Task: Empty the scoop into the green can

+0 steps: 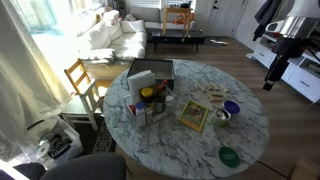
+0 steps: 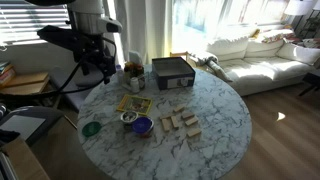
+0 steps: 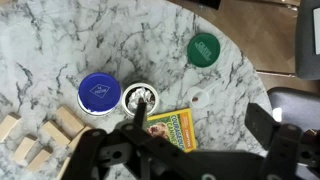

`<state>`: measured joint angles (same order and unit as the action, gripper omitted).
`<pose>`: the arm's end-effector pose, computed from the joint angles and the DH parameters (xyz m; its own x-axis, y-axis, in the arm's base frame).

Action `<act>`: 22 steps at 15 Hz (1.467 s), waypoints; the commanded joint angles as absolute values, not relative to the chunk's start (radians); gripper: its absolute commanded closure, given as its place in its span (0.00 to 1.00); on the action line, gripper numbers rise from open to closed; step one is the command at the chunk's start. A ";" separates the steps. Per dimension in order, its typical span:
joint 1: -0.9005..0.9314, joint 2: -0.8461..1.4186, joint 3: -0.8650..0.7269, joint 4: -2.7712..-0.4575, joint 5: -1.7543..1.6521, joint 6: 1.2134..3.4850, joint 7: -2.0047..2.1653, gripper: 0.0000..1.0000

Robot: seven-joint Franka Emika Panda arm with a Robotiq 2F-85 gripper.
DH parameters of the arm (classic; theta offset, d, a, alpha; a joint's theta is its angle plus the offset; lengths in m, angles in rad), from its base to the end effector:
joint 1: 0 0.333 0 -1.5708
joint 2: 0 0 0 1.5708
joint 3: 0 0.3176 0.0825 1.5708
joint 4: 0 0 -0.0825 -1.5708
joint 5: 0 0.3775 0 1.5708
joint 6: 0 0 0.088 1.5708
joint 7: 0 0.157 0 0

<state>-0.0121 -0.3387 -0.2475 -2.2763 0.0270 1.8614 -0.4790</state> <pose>0.4169 -0.1097 0.4342 0.9734 0.2273 -0.0274 0.2218 -0.9658 -0.1341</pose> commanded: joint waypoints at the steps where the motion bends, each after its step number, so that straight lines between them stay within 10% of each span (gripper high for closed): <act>1: -0.032 -0.337 -0.229 -2.275 0.033 1.859 -0.484 0.00; 22: 0.192 0.035 0.128 -2.206 0.032 1.961 -0.721 0.00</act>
